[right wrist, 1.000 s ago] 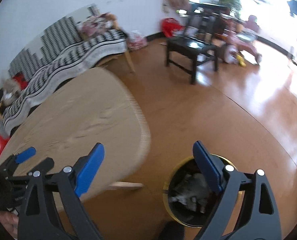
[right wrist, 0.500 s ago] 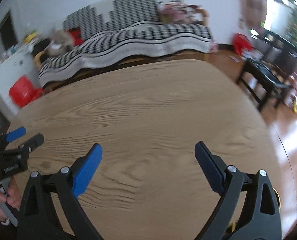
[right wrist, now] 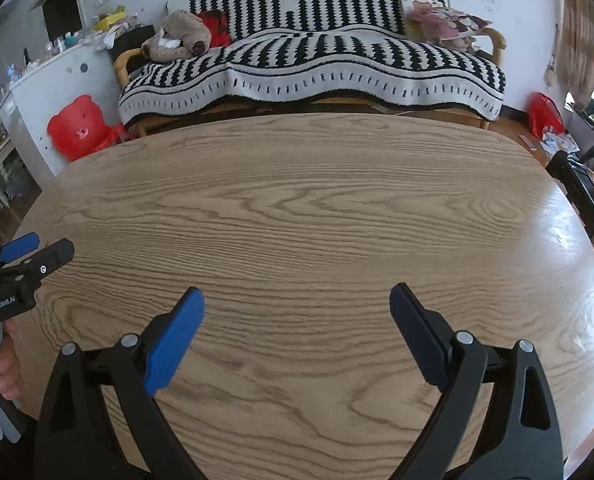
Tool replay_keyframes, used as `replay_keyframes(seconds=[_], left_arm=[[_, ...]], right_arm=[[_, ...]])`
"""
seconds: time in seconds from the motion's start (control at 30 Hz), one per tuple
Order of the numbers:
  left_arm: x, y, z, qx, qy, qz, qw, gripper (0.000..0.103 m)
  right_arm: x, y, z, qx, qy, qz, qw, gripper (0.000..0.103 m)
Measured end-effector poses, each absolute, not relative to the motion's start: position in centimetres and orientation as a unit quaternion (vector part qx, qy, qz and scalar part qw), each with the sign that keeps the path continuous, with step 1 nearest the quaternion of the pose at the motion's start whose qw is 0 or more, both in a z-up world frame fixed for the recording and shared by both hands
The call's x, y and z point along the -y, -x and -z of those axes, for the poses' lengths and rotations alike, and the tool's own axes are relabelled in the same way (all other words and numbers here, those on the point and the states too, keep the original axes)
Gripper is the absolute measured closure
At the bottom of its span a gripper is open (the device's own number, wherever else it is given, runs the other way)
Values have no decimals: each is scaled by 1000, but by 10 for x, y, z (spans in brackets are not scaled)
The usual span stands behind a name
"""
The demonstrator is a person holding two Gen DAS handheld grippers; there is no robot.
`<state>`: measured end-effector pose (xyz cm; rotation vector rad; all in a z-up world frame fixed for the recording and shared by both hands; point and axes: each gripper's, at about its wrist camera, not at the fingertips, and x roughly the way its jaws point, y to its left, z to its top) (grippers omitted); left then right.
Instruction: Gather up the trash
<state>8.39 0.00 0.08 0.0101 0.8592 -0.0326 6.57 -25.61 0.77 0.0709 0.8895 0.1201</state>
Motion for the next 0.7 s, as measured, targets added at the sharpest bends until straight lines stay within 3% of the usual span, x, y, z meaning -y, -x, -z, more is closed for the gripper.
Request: replay_keyframes(seconds=[0.7], left_arm=[[6,-86,6,-422,-11,18,906,7]], right_arm=[[262,-70,-1,-434,-35,-54,899,13]])
